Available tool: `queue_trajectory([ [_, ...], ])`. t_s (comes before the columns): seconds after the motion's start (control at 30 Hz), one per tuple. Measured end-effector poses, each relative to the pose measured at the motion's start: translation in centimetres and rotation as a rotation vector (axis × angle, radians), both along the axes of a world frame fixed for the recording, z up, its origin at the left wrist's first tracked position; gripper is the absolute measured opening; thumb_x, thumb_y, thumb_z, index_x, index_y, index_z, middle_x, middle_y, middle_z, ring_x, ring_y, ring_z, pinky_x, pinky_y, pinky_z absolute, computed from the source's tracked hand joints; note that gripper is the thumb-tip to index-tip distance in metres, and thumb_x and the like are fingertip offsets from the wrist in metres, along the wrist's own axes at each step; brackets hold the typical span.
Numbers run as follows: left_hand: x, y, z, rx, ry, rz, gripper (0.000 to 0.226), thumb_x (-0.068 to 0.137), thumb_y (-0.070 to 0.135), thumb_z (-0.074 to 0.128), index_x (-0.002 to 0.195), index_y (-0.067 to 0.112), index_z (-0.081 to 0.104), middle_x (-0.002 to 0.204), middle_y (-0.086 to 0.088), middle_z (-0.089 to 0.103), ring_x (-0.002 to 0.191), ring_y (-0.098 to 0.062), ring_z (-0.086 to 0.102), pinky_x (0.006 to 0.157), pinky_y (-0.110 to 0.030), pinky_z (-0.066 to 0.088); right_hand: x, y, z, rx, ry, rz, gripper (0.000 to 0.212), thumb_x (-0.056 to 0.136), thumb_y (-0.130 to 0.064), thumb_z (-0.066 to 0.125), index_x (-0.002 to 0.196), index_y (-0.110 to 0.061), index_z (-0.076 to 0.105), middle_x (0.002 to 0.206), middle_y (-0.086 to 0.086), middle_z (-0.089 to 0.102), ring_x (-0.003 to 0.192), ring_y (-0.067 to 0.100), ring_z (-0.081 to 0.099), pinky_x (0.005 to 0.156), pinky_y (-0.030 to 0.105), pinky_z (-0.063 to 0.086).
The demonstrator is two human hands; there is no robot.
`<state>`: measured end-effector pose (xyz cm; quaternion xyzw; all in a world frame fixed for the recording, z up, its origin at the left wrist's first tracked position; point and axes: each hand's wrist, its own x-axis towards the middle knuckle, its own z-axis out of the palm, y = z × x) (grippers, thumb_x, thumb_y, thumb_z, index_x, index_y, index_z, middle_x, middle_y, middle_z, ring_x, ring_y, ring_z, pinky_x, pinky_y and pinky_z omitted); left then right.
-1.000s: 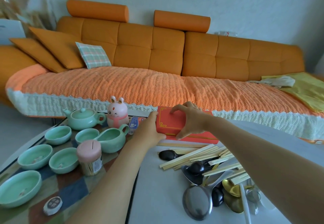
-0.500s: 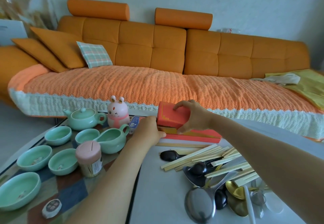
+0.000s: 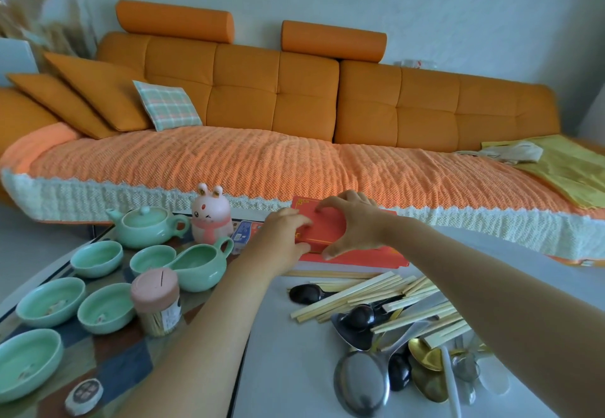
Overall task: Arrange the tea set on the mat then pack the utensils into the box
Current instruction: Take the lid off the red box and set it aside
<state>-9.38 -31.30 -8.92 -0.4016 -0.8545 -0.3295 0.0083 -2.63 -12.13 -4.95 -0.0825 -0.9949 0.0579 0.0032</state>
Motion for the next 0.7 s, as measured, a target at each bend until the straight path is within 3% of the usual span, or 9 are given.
queue_trajectory([
  [0.17, 0.1, -0.4, 0.9, -0.032, -0.008, -0.01, 0.053, 0.089, 0.025, 0.07, 0.14, 0.023, 0.053, 0.15, 0.0, 0.039, 0.137, -0.018, 0.038, 0.111, -0.035, 0.033, 1.1, 0.0, -0.1, 0.014, -0.031, -0.008, 0.099, 0.061, -0.067, 0.074, 0.144, -0.054, 0.022, 0.142, 0.002, 0.031, 0.132, 0.029, 0.027, 0.105, 0.051, 0.033],
  [0.3, 1.7, 0.3, 3.2, 0.014, 0.069, 0.016, 0.059, 0.091, 0.036, 0.066, 0.145, 0.024, 0.044, 0.149, 0.005, 0.034, 0.137, -0.017, 0.032, 0.109, -0.036, 0.034, 3.5, 0.4, 1.6, -0.009, 0.104, -0.097, 0.097, 0.057, -0.074, 0.071, 0.141, -0.057, 0.024, 0.135, 0.003, 0.035, 0.123, 0.029, 0.036, 0.106, 0.049, 0.032],
  [0.43, 5.2, 2.7, 5.1, 0.052, 0.17, 0.011, 0.052, 0.096, 0.036, 0.058, 0.144, 0.024, 0.043, 0.151, 0.004, 0.032, 0.139, -0.018, 0.025, 0.111, -0.038, 0.029, 8.6, 3.6, 3.0, 0.02, 0.104, -0.266, 0.099, 0.058, -0.083, 0.066, 0.144, -0.055, 0.025, 0.133, 0.007, 0.038, 0.122, 0.031, 0.039, 0.106, 0.052, 0.033],
  [0.7, 16.4, 11.0, 2.7, -0.143, 0.108, -0.303, 0.049, 0.098, 0.048, 0.047, 0.143, 0.03, 0.046, 0.15, 0.01, 0.035, 0.141, -0.014, 0.025, 0.114, -0.036, 0.027, 24.0, 12.2, 1.4, -0.054, 0.138, -0.654, 0.1, 0.055, -0.092, 0.054, 0.145, -0.056, 0.027, 0.137, 0.007, 0.04, 0.126, 0.032, 0.037, 0.107, 0.052, 0.03],
])
